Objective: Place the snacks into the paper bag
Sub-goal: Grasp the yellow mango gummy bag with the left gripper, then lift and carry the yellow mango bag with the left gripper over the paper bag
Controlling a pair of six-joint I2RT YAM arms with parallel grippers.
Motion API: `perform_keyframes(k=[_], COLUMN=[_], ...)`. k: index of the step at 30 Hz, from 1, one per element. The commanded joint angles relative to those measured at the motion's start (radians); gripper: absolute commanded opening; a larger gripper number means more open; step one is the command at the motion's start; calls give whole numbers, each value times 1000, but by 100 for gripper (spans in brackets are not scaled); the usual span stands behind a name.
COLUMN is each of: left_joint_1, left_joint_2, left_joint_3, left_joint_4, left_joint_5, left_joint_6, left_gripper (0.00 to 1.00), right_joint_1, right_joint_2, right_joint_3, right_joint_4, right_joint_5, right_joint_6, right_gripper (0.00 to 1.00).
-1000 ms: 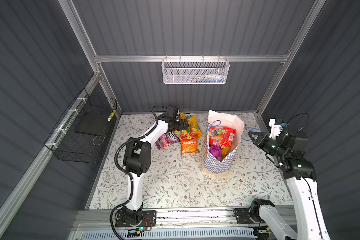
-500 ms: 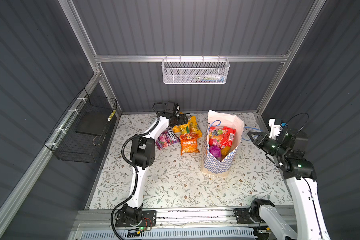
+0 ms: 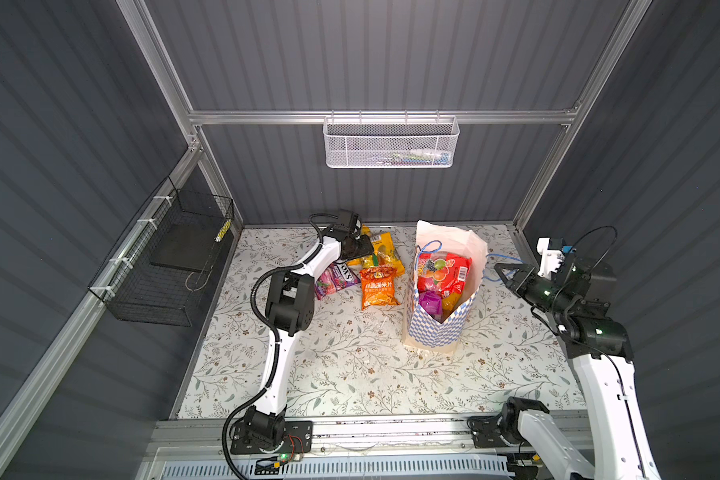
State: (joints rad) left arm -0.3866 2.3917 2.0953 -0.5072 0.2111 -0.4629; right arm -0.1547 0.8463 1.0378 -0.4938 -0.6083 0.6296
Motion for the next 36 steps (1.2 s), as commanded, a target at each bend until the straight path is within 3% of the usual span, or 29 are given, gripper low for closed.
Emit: perform_keyframes(k=[1, 5, 7, 17, 27, 36], left_joint_1=[-3, -3, -1, 5, 5, -10], left_joint_2=[29, -5, -50, -321, -608, -827], left_joint_3=[28, 8, -40, -172, -263, -295], left_joint_4=[-37, -5, 48, 150, 149, 288], left_joint_5=[-4, 52, 75, 67, -40, 25], left_joint_6=[-7, -27, -52, -112, -44, -26], left_gripper=[38, 9, 0, 0, 0, 0], right_joint_1=[-3, -3, -3, -3, -3, -3], right_joint_2=[0, 0, -1, -4, 4, 16], right_joint_3=[1, 11, 16, 34, 62, 64], right_joint_4=[12, 12, 10, 14, 13, 22], right_joint_5=[-29, -38, -38, -53, -65, -76], right_joint_6=[14, 19, 21, 30, 30, 33], right_gripper=[0, 0, 0, 0, 0, 0])
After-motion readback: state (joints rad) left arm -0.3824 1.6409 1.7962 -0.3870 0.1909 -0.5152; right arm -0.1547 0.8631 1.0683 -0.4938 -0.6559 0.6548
